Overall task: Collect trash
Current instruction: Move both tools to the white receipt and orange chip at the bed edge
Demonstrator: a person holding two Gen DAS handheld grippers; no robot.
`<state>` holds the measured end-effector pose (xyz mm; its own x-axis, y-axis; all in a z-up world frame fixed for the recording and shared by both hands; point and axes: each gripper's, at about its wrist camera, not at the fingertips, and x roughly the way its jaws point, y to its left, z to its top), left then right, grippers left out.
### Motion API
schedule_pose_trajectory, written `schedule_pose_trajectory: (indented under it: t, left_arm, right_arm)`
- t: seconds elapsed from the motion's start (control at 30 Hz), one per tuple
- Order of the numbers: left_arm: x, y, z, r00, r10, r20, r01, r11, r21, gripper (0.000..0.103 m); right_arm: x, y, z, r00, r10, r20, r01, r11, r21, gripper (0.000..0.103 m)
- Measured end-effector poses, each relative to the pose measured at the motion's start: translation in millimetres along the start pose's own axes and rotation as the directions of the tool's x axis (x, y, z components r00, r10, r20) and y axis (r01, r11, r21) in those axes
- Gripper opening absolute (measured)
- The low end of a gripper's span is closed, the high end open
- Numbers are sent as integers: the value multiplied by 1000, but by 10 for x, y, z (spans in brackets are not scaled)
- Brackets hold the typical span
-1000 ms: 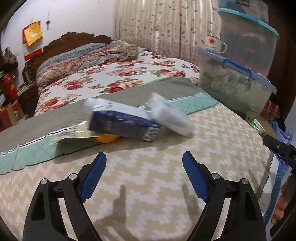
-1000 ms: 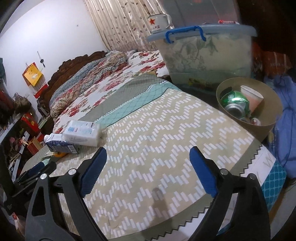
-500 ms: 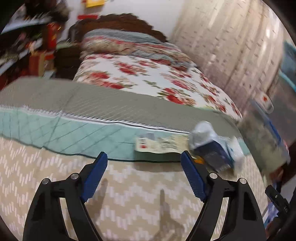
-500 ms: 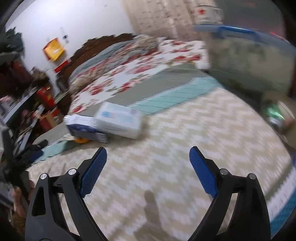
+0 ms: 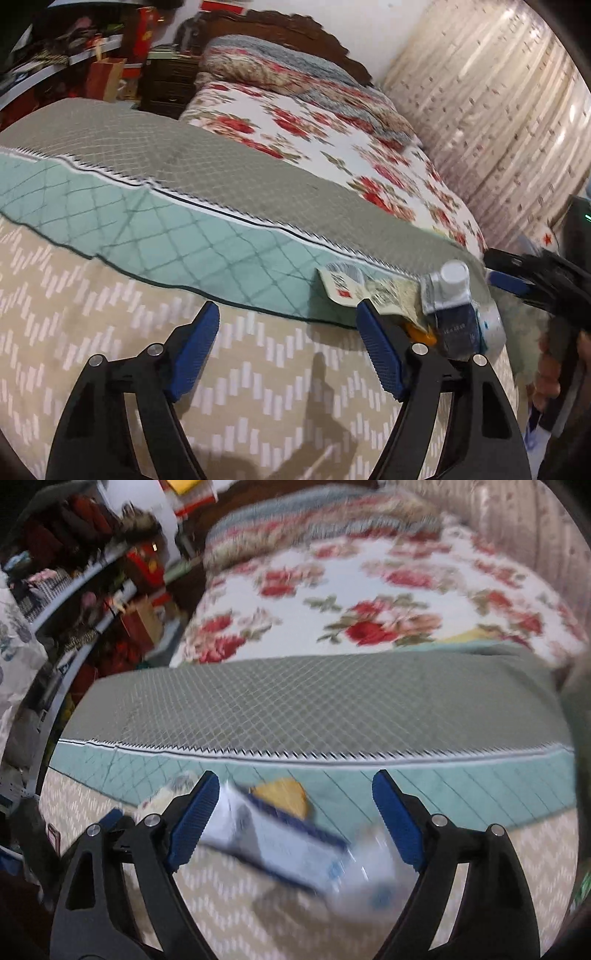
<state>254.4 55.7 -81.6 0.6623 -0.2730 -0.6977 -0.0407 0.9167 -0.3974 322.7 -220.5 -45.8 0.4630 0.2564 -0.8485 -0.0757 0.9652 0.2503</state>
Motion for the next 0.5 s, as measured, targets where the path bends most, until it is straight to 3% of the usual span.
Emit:
schedule_pose_trajectory:
  t: [0.13,0.23,0.37,0.43,0.5]
  left_arm:
    - [-49,96,30,1000,15,25,-14,999,-42,72]
    - [-71,151,54,999,15,32,-13,998,-60,72]
    - [-52,186,81,1000,-16,15,17,997,-81,72]
    - [-55,211,105,999,-30,16,32,995,-90,72]
    - [-64,204,105,998,-58,11,59,994,-94,72]
  right_arm:
    - [332,57,182,994,1,-105,2,1000,30,84]
    - [499,100,134,978,68,-198,-58,997,53,82]
    - [404,255,-215,938,209,-276,-216,976,5,80]
    - [229,296,-592,905,287,-313,-306,952,-12,80]
    - [106,333,-869,889,320,-327,-352,935,-42,79]
